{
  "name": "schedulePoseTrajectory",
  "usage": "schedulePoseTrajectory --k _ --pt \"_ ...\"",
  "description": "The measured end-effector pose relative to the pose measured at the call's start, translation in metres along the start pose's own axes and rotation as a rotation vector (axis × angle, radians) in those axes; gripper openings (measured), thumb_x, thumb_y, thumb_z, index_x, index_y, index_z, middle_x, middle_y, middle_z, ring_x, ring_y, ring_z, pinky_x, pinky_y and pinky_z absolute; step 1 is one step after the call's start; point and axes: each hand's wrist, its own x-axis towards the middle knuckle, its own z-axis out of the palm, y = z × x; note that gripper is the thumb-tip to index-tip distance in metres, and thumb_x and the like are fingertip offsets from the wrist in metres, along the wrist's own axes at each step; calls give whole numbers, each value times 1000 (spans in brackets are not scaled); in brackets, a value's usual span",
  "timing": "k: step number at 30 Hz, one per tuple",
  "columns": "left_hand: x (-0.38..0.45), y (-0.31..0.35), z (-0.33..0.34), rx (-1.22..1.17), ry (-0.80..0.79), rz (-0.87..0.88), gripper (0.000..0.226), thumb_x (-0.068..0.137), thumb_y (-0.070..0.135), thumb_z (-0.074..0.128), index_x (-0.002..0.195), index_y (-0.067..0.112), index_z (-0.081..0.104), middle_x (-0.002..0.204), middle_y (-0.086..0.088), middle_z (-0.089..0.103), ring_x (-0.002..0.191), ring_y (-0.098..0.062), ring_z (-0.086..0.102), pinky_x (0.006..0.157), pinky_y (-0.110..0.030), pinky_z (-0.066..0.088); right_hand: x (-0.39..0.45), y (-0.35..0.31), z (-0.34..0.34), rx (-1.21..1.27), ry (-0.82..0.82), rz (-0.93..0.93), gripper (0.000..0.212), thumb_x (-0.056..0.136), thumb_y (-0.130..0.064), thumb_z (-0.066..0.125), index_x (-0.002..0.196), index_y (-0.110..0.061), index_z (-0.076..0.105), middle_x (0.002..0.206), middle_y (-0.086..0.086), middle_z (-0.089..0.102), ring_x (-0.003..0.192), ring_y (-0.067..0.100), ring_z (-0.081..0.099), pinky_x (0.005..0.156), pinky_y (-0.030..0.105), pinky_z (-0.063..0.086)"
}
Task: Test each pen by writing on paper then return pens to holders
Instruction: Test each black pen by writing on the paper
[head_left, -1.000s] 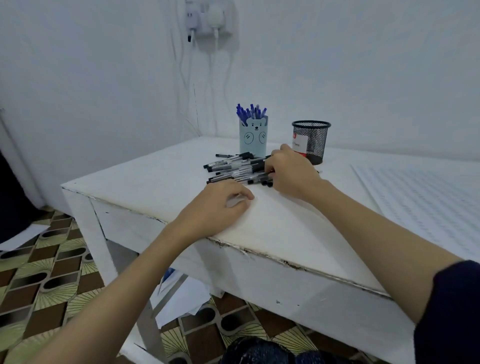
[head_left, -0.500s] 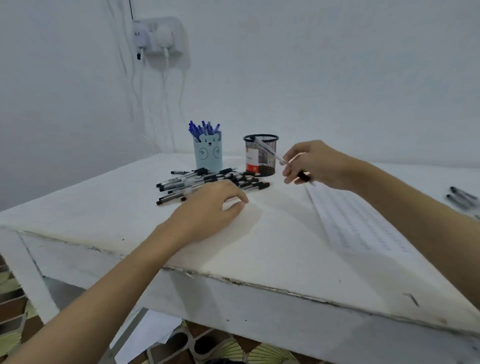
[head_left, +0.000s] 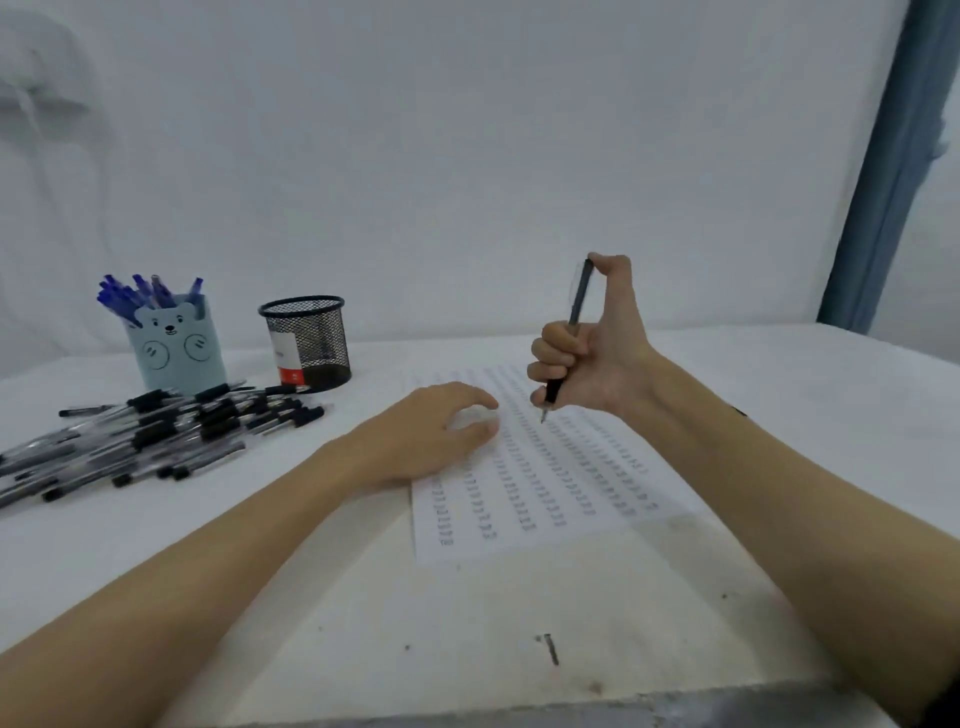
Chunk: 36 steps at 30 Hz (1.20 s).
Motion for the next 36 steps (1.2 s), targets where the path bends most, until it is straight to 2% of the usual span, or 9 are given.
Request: schedulePoseTrajectory --k 5,9,12,15,17,20,26,30,36 --pt "13 -11 7 42 -102 40 45 95 52 35 138 39 37 147 15 34 136 -4 28 106 -21 19 6 -6 -16 24 47 -85 68 67 -80 51 53 -16 32 50 0 24 54 15 16 58 28 23" --pt "20 -25 2 92 -62 -22 46 96 49 33 140 35 37 149 12 34 135 -6 29 104 -19 20 8 -9 -20 -195 79 -164 43 95 -33 41 74 -1 60 58 12 62 46 17 50 59 27 40" --pt "22 -26 2 47 -32 -40 44 97 44 35 139 31 39 148 9 36 134 -9 32 101 -18 21 6 -1 -32 -476 104 -125 67 97 -45 22 89 4 67 68 20 66 54 25 56 60 31 41" --pt "19 -25 4 -17 6 -58 42 97 42 38 138 31 44 147 10 37 135 -8 32 100 -17 20 5 13 -40 -710 171 -228 63 98 -46 34 81 4 69 68 20 67 51 23 56 55 27 40" --pt "16 -25 4 -56 91 -37 37 94 44 44 129 35 52 142 13 43 130 -3 36 100 -17 23 4 22 -45 -800 232 -337 45 93 -34 53 67 -1 68 58 13 63 46 18 51 50 26 37" --pt "13 -20 6 -117 236 57 28 88 49 54 114 41 60 132 21 50 126 1 41 104 -21 27 3 26 -53 -820 337 -429 48 92 -25 52 50 -4 56 43 8 47 33 14 36 40 21 30" --pt "12 -13 10 -167 -19 39 42 78 61 55 118 50 55 134 30 44 125 9 35 99 -13 23 4 29 -58 -905 501 -450 42 78 -2 54 43 -12 34 35 -1 48 28 13 35 34 14 25" --pt "13 -15 9 -162 -46 21 54 69 79 51 118 55 51 136 31 42 127 8 35 99 -14 24 6 31 -58 -983 519 -487 40 72 6 49 39 -10 32 34 1 46 26 11 37 34 11 23" --pt "12 -13 10 -164 -51 21 39 82 59 52 121 52 51 135 29 43 119 9 35 94 -14 24 4 31 -55 -1034 516 -491 43 73 5 48 38 -12 30 43 8 48 25 10 36 31 12 21"
